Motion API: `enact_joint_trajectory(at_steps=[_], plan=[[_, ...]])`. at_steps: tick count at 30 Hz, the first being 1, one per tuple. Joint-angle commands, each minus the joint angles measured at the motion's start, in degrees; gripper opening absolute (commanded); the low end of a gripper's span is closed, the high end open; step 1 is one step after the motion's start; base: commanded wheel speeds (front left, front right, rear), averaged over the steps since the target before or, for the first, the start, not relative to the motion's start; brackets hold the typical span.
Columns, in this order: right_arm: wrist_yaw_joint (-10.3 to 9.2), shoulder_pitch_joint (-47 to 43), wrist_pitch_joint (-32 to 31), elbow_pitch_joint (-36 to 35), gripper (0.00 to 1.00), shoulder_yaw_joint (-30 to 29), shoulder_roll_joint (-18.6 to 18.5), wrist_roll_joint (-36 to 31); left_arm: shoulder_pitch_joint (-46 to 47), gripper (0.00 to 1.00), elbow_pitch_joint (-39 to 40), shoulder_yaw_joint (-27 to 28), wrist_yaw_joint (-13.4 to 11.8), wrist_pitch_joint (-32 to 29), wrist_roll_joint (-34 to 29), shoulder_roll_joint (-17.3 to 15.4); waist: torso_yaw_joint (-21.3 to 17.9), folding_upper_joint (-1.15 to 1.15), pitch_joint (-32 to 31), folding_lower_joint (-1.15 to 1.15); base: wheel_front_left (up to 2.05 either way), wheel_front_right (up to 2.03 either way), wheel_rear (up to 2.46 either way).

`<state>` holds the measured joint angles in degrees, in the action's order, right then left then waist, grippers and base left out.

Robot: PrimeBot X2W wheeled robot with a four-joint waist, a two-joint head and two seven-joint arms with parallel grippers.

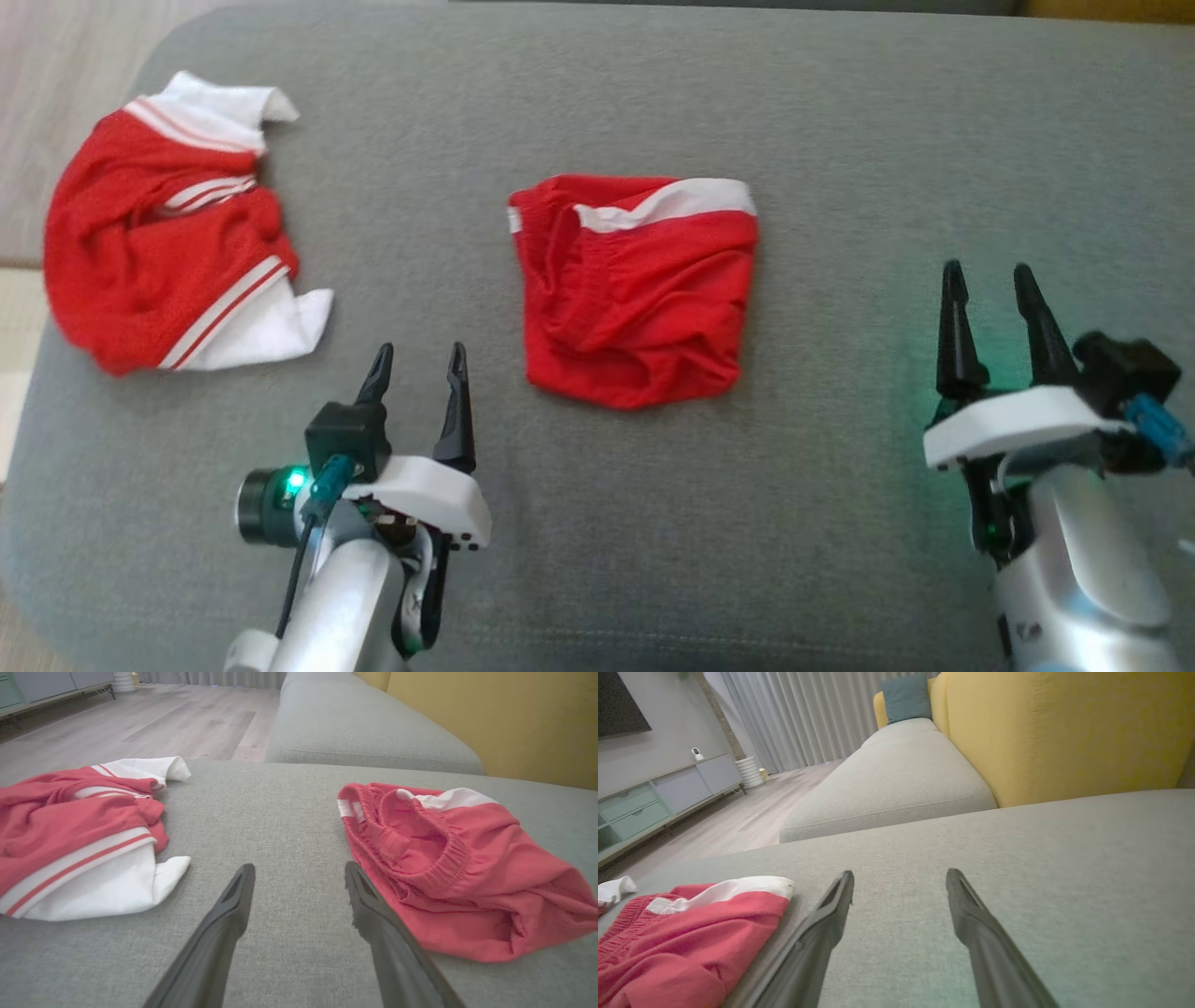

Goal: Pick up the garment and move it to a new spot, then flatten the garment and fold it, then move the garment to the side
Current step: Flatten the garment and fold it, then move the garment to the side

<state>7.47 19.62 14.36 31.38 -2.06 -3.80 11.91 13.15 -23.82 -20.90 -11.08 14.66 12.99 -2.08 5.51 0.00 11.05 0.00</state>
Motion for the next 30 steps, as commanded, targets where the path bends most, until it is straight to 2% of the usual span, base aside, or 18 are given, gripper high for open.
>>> enact_joint_trajectory(at_steps=[1, 10, 17, 24, 30], plan=[[0.02, -0.4, 0.63, -2.65, 1.0, 1.24, 0.89, -1.11, 0.89, 1.0, 1.81, 2.58, 0.02, 0.34, -0.83, -0.8, -1.26, 0.0, -0.68, 0.0, 0.0, 0.0, 0.0], [0.02, -5.04, 0.63, -4.03, 1.0, 2.04, 0.91, -1.37, -2.52, 1.0, 1.92, 4.87, 0.2, 0.34, -2.53, -0.8, -3.73, 0.0, -3.05, 0.0, 0.0, 0.0, 0.0], [0.02, -6.21, 0.63, -3.77, 1.0, 3.77, 0.91, -0.23, -4.72, 1.0, 2.33, 5.9, 0.57, 0.34, -3.29, -0.8, -4.16, 0.0, -4.29, 0.0, 0.0, 0.0, 0.0], [0.02, -6.0, 0.63, -3.13, 1.0, 5.56, 0.91, 0.27, -4.46, 1.0, 2.37, 5.12, 1.34, 0.34, -3.26, -0.8, -2.84, 0.0, -3.9, 0.0, 0.0, 0.0, 0.0], [0.02, -2.9, 0.63, -0.7, 1.0, 9.85, 0.91, 0.92, -3.46, 1.0, 2.77, 2.17, 1.72, 0.34, -2.36, -0.8, 1.08, 0.0, -1.99, 0.0, 0.0, 0.0, 0.0]])
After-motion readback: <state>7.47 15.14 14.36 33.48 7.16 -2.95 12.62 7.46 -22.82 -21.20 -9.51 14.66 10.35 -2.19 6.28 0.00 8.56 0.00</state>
